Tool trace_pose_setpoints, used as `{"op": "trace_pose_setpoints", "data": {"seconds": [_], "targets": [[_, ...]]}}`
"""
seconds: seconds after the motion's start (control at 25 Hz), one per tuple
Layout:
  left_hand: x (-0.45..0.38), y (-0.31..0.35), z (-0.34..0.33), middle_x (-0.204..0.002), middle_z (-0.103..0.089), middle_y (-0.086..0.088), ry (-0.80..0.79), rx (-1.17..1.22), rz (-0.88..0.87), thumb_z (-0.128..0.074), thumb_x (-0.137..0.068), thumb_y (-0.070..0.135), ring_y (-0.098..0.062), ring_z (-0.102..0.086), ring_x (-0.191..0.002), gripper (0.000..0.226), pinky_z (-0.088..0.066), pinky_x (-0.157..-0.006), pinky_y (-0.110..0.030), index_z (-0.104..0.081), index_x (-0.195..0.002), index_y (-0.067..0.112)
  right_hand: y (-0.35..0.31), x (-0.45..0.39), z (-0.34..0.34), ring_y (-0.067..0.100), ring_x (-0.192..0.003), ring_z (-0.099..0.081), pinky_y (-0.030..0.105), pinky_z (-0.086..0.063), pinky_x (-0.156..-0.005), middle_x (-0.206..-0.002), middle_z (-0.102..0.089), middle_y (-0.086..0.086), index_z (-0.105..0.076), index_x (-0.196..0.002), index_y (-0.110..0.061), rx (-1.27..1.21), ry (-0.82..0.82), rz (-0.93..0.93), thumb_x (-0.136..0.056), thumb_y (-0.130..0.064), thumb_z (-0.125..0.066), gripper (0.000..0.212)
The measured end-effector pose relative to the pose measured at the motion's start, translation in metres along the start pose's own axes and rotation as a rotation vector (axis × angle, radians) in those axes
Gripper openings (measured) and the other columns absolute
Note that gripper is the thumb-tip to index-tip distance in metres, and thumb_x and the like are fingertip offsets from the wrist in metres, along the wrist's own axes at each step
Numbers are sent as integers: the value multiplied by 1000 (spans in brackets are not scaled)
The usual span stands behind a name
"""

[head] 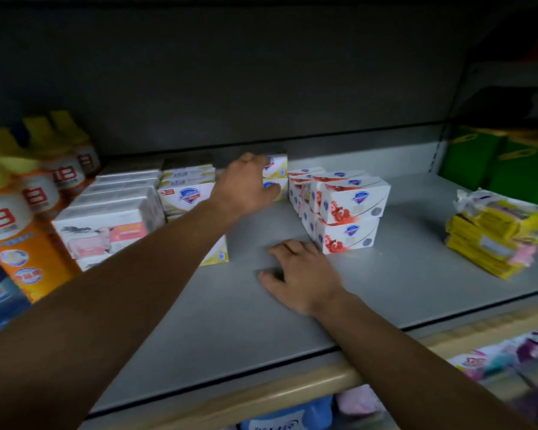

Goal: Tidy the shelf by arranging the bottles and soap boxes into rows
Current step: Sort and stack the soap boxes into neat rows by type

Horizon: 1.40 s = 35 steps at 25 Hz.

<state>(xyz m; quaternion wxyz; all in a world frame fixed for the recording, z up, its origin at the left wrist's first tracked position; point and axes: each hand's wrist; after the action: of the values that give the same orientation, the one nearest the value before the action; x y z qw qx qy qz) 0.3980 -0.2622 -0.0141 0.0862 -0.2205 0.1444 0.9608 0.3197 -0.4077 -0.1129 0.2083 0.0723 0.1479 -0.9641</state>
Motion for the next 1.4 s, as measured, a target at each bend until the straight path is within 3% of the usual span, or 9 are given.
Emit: {"op": "trace_pose_setpoints", "data": {"seconds": [0.32,0.52,0.68,0.96,1.16,1.28,1.4], "targets": [[-70,-10,-46,-130,-54,-20,-83,-228,114,-67,-81,43,-41,-48,-119,60,-40,-101,-43,-50,-130,12,3,-2,-5,24,-130,-36,36,-27,-112,-139,-45,-2,-47,-137,-25,-24,36,-18,-87,-59,-42,61],[-82,-11,-54,-128,-55,-20,-36,-333,217,-65,-86,28,-41,-50,-118,38,-38,-97,-48,-57,-121,13,3,-1,-8,24,-129,-36,38,-27,-112,-138,-46,-2,-48,-135,-25,-31,46,-16,-86,-58,-41,60],[-76,-7,-53,-124,-58,-22,32,-302,182,-61,-90,19,-43,-53,-115,33,-40,-96,-50,-55,-121,11,4,-2,-7,25,-129,-36,38,-27,-112,-138,-45,-1,-47,-135,-25,-17,29,-18,-86,-58,-41,60],[-21,13,-14,-123,-53,-17,176,43,68,-66,-86,21,-38,-52,-113,41,-45,-92,-45,-53,-125,15,4,-1,-2,26,-127,-39,39,-30,-110,-135,-48,-1,-51,-133,-24,-53,-7,-56,-85,-58,-46,59],[59,15,25,-115,-56,-8,312,269,36,-71,-82,22,-27,-56,-102,42,-38,-84,-28,-56,-121,18,-3,4,15,23,-132,-42,32,-33,-111,-141,-47,3,-43,-142,-23,-194,1,-87,-82,-55,-61,70],[102,4,43,-110,-62,1,304,420,150,-73,-82,25,-20,-60,-94,38,-47,-83,-32,-58,-116,24,-7,14,25,13,-129,-45,31,-39,-107,-145,-42,-3,-29,-148,-27,-495,131,-59,-74,-44,-76,90],[133,-12,56,-100,-67,7,217,740,311,-75,-82,20,-15,-68,-89,27,-58,-77,-38,-63,-105,27,-27,22,36,6,-123,-47,29,-45,-101,-147,-33,-13,-18,-148,-39,-589,236,84,-65,-35,-81,105]]}}
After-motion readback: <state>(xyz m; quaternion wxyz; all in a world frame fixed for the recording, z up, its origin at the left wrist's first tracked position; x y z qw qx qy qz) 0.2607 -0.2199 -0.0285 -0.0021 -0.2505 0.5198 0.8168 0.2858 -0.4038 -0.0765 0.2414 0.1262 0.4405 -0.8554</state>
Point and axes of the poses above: each hand's wrist, its own x-axis away from the middle knuckle, its own z-axis out of the back of the hand, y = z × x
